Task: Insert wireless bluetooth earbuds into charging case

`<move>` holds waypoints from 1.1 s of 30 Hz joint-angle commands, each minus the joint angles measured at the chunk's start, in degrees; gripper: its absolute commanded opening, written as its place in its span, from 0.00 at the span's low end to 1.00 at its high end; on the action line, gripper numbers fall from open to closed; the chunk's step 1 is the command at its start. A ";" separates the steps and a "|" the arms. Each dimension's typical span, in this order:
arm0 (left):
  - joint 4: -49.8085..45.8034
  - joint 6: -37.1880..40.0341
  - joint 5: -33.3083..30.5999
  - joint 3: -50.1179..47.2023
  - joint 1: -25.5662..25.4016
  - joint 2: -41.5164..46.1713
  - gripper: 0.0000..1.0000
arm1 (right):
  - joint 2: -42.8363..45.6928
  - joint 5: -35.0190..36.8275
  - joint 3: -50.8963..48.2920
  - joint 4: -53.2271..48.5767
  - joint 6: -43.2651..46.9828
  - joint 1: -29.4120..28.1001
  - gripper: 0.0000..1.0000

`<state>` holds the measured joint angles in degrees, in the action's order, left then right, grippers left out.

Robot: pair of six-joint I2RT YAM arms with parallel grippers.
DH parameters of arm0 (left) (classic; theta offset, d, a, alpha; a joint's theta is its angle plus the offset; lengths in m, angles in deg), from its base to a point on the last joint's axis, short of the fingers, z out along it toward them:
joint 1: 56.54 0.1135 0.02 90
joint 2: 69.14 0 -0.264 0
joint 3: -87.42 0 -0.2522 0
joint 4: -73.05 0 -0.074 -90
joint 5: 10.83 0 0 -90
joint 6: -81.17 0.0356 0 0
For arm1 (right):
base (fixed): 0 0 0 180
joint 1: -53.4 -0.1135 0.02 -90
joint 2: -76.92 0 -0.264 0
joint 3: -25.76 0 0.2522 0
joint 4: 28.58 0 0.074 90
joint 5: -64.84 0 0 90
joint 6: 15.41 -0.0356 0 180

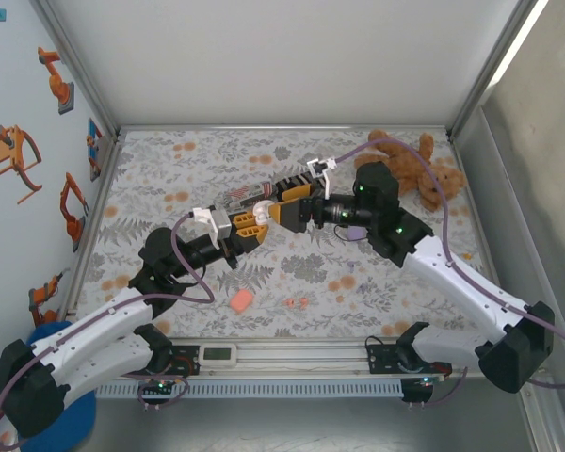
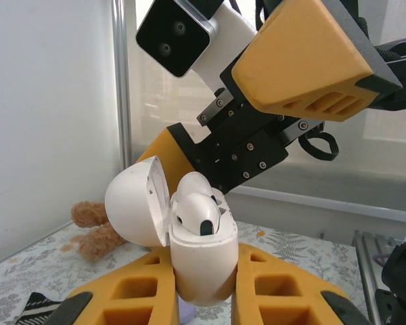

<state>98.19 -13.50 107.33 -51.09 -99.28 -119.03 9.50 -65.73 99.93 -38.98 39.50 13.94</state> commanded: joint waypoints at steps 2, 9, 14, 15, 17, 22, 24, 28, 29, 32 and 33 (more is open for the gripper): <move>0.97 -0.72 1.10 0.14 -0.35 0.14 0.05 | -0.69 -3.53 0.37 3.59 -1.70 -1.09 0.96; 1.42 -0.85 0.93 0.22 -0.33 -0.35 0.05 | -1.84 -4.78 1.29 3.43 -1.73 -2.26 0.95; 1.90 -0.97 0.84 0.22 -0.36 -0.87 0.05 | -2.05 -5.58 2.32 3.37 -1.73 -2.79 0.92; 1.94 -1.00 0.75 0.31 -0.33 -0.92 0.05 | -2.19 -5.74 2.53 3.33 -1.73 -2.90 0.91; 1.89 -0.83 0.67 0.43 -0.34 -1.08 0.05 | -2.32 -5.92 2.96 2.99 -1.56 -3.02 0.90; 1.80 -0.67 0.54 0.57 -0.33 -1.49 0.05 | -2.29 -6.17 3.58 2.56 -1.37 -3.08 0.88; 1.79 -0.61 0.29 0.55 -0.33 -1.65 0.05 | -2.20 -6.20 3.91 2.28 -1.13 -3.04 0.88; 1.89 -0.65 -0.16 0.31 -0.33 -1.67 0.05 | -1.68 -6.10 4.65 0.79 0.27 -3.15 0.86; 1.97 -0.63 -0.13 0.31 -0.33 -1.63 0.05 | -1.51 -6.01 4.85 0.17 0.79 -3.12 0.85; 1.90 -0.66 -0.32 0.27 -0.33 -1.63 0.05 | -0.84 -5.70 5.07 -0.80 1.65 -3.16 0.85; 1.89 -0.61 -0.30 0.22 -0.33 -1.63 0.05 | -0.63 -5.69 5.03 -0.94 1.84 -3.15 0.85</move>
<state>98.71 -13.69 107.27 -51.09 -99.36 -120.45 7.25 -70.61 102.42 -39.55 39.56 11.18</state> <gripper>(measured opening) 0.190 0.851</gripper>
